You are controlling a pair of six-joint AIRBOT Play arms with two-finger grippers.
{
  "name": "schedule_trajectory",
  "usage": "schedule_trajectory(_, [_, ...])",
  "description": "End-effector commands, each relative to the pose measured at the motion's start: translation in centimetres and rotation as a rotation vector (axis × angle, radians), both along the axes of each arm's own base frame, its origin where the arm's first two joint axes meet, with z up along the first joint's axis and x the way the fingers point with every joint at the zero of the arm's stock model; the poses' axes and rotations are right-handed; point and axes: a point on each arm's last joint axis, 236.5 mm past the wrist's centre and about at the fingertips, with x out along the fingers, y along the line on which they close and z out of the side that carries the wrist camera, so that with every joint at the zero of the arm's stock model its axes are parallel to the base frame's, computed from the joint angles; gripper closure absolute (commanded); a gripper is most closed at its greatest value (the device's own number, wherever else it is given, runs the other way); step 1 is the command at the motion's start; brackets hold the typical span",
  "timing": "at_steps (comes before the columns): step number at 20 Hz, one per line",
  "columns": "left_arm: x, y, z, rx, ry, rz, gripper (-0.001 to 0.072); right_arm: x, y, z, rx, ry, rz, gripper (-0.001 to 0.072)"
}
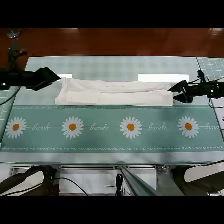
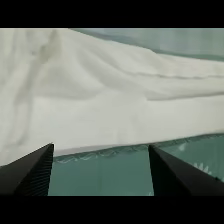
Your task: Fold the shirts.
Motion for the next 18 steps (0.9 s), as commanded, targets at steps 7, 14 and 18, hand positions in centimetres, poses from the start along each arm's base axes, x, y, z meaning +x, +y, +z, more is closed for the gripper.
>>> schedule_trajectory(7, [-1.4, -8.9, 0.1, 0.005, -0.1, -0.213, 0.0673, 0.4, 4.0, 6.0, 0.013, -0.099, 0.161, 0.0681])
schedule_trajectory(14, [-3.0, -17.7, 0.6, -0.112, -0.088, -0.259, 0.069, -9.2, 4.5, 17.7, -0.29, -0.324, 0.307, 0.0681])
schedule_trajectory(18, [-5.0, -25.1, -2.7, -0.062, 0.003, -0.392, 0.069, -15.8, 6.7, 20.3, -0.331, -0.398, 0.25, 0.0681])
